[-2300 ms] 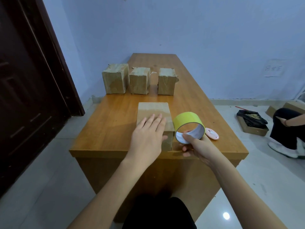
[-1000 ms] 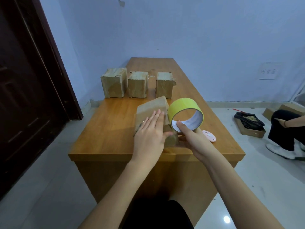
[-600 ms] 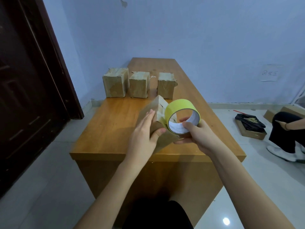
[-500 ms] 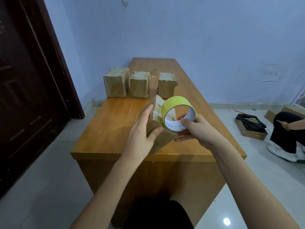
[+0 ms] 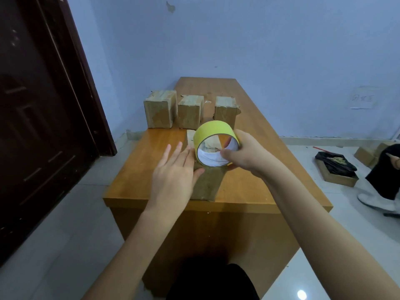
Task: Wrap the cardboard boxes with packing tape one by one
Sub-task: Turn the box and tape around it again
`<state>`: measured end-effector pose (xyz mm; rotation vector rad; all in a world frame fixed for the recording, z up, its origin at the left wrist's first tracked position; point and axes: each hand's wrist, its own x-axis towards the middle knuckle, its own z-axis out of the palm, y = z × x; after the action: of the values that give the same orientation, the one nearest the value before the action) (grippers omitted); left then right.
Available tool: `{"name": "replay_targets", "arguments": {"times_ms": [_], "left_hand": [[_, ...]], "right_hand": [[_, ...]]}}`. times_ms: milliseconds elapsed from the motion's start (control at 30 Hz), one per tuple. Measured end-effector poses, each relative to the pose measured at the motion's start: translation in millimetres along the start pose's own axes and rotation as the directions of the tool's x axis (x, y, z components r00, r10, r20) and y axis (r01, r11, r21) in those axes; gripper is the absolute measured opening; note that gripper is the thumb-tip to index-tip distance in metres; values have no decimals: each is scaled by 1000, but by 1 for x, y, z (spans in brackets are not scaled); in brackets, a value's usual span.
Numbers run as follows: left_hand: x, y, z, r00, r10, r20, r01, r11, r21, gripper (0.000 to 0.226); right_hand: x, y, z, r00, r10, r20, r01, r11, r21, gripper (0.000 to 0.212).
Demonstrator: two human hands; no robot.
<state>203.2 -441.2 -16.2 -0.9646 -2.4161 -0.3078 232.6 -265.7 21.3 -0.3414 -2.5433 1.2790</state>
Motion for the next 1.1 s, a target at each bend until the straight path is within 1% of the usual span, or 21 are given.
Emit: {"name": "replay_targets", "arguments": {"times_ms": [33, 100, 167, 267, 367, 433, 533, 633, 700, 800, 900, 933, 967, 1033, 1100], "left_hand": [[-3, -2, 0, 1000, -18, 11, 18, 1000, -6, 48], [-8, -8, 0, 998, -59, 22, 60, 997, -56, 51], [-9, -13, 0, 998, -68, -5, 67, 991, -120, 54], [-2, -14, 0, 999, -50, 5, 50, 995, -86, 61], [3, -5, 1, 994, -105, -20, 101, 985, -141, 69], [2, 2, 4, 997, -76, -20, 73, 989, -129, 71], [-1, 8, 7, 1000, 1, -14, -1, 1000, -30, 66], [-2, 12, 7, 998, 10, -66, -7, 999, 41, 61], [0, 13, 6, 996, 15, -92, -8, 998, 67, 60], [0, 11, 9, 995, 31, -90, -30, 999, 12, 60], [-2, 8, 14, 998, 19, -64, -20, 1000, -6, 59], [-2, 7, 15, 998, 4, -57, -5, 1000, -10, 58], [-3, 5, 17, 999, -10, -49, 10, 1000, -19, 58], [-5, 3, 19, 999, -33, -35, 31, 999, -36, 57], [-6, 2, 20, 998, -46, -31, 45, 998, -41, 58]], "right_hand": [[3, -5, 0, 1000, 3, 12, -3, 1000, -14, 12], [6, -12, -2, 998, 41, 46, -43, 998, 43, 11], [7, -15, -6, 994, 81, 69, -86, 993, 79, 14], [5, -12, -11, 990, 111, 86, -119, 988, 98, 22], [2, -9, -13, 990, 117, 75, -123, 989, 82, 20], [0, -6, -14, 991, 125, 45, -128, 987, 98, 16], [-3, -1, -16, 991, 133, 28, -136, 984, 116, 18], [-2, 2, -18, 993, 117, 31, -120, 989, 91, 17], [0, 0, -16, 995, 91, 28, -92, 995, 35, 17], [6, 0, -12, 997, 70, 8, -70, 997, -10, 13], [9, 3, -8, 997, 81, 14, -81, 996, 46, 10], [9, 5, -6, 996, 86, 11, -86, 995, 59, 11], [10, 6, -5, 997, 83, 2, -83, 995, 53, 18], [9, 7, 1, 999, 32, -27, -32, 999, -8, 26], [7, 7, 10, 999, -36, -40, 34, 998, -45, 18]]}}
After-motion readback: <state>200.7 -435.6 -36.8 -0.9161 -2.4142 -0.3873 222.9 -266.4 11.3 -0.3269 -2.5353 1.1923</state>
